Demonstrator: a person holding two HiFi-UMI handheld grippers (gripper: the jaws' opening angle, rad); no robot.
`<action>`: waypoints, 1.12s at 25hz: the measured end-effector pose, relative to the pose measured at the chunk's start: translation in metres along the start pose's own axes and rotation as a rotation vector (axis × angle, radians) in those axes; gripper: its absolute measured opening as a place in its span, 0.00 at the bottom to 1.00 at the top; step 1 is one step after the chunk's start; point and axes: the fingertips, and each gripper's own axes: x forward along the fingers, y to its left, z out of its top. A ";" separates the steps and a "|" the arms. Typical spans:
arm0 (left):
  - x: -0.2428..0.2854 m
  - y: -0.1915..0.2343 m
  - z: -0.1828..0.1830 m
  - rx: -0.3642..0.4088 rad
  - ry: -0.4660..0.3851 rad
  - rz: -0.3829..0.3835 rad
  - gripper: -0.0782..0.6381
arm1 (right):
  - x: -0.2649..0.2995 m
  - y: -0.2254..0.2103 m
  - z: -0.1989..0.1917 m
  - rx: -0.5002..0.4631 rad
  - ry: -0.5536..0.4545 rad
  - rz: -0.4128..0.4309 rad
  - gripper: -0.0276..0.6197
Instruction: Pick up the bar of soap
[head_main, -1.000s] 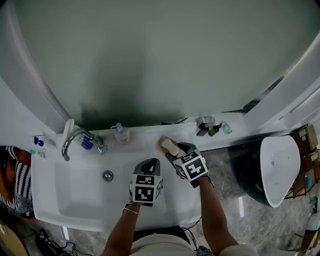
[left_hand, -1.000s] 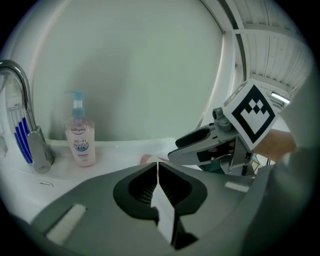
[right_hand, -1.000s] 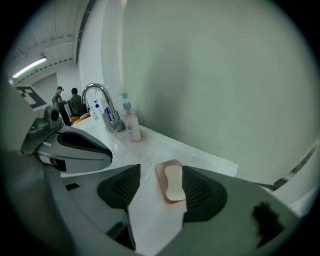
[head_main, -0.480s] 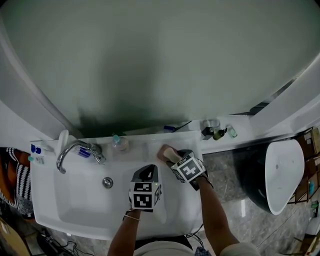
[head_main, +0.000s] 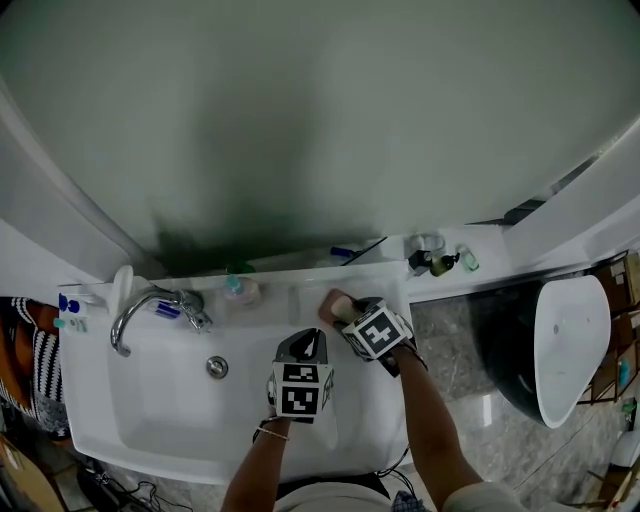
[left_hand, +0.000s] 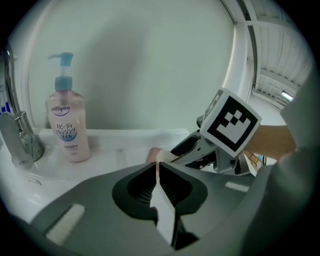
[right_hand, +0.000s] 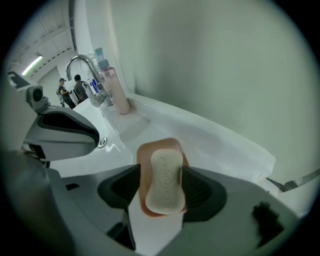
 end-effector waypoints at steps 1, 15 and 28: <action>0.001 -0.001 -0.001 -0.004 0.003 -0.004 0.15 | 0.003 0.000 -0.001 0.003 0.007 0.002 0.43; 0.000 -0.007 -0.004 0.014 0.011 -0.021 0.14 | 0.016 -0.011 -0.003 -0.007 0.024 -0.039 0.41; 0.002 -0.006 -0.005 -0.020 0.015 -0.035 0.13 | 0.015 -0.010 -0.001 -0.014 -0.003 -0.048 0.40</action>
